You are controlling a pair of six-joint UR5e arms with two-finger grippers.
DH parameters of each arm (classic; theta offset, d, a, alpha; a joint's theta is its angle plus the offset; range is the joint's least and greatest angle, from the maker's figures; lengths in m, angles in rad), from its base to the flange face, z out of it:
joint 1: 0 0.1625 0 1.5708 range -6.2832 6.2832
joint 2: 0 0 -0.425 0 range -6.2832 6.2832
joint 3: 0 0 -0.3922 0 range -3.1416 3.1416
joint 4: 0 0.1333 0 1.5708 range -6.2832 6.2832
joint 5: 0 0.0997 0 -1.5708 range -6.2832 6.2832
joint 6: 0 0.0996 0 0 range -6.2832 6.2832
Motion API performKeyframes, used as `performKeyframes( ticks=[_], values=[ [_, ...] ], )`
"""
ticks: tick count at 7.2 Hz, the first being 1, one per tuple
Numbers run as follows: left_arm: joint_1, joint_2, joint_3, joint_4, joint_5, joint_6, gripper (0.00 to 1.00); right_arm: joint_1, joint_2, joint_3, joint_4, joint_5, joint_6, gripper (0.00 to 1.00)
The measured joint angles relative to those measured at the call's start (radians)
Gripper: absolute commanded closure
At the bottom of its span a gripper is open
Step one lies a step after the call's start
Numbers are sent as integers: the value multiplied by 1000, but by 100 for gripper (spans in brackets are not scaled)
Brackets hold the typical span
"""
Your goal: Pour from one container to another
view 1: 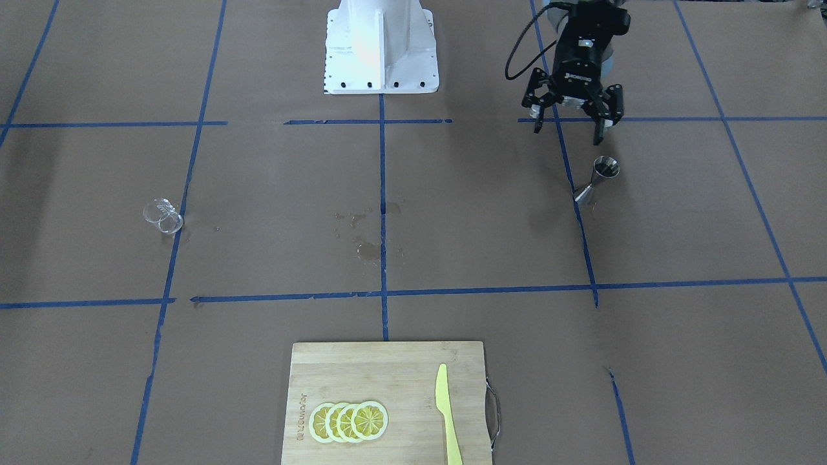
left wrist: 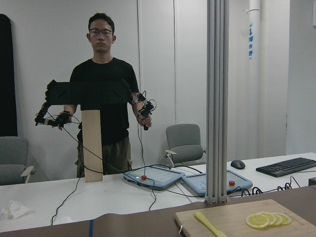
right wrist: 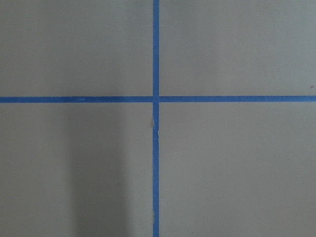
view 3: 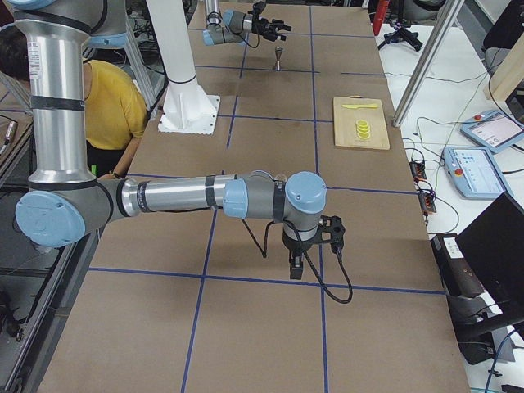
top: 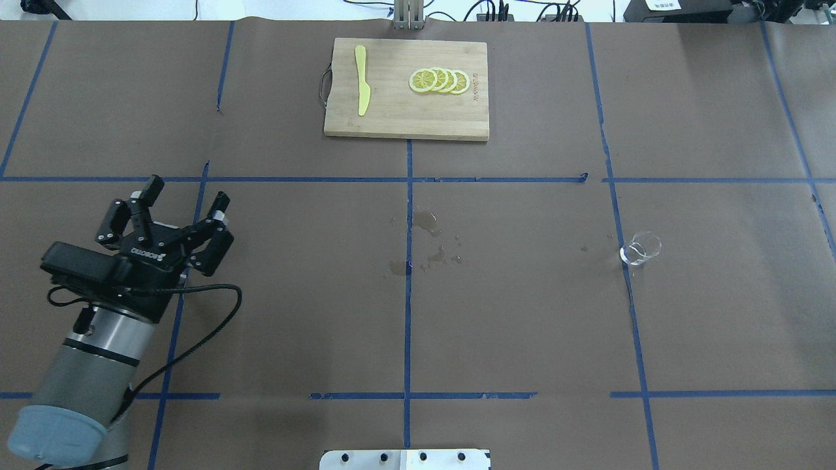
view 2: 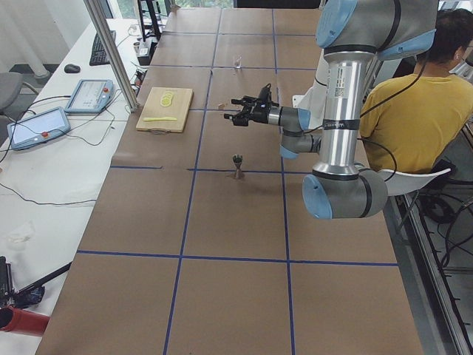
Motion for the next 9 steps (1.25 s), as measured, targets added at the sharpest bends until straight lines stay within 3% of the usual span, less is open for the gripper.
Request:
performKeyframes(
  ticks=[3, 5, 6, 9],
  values=[
    [-16, -208, -15, 257, -119, 0, 1, 0, -4, -6, 0, 0, 1, 0],
    [-102, -280, -23, 430, -284, -1, 1, 0, -8, -9, 0, 0, 1, 0],
    [-184, -292, -29, 522, -424, -1, 2, 0, -13, -8, 0, 0, 1, 0],
    [-550, -296, -61, 826, -1030, 23, 1, 0, -30, -6, 2, 0, 0, 0]
  ],
)
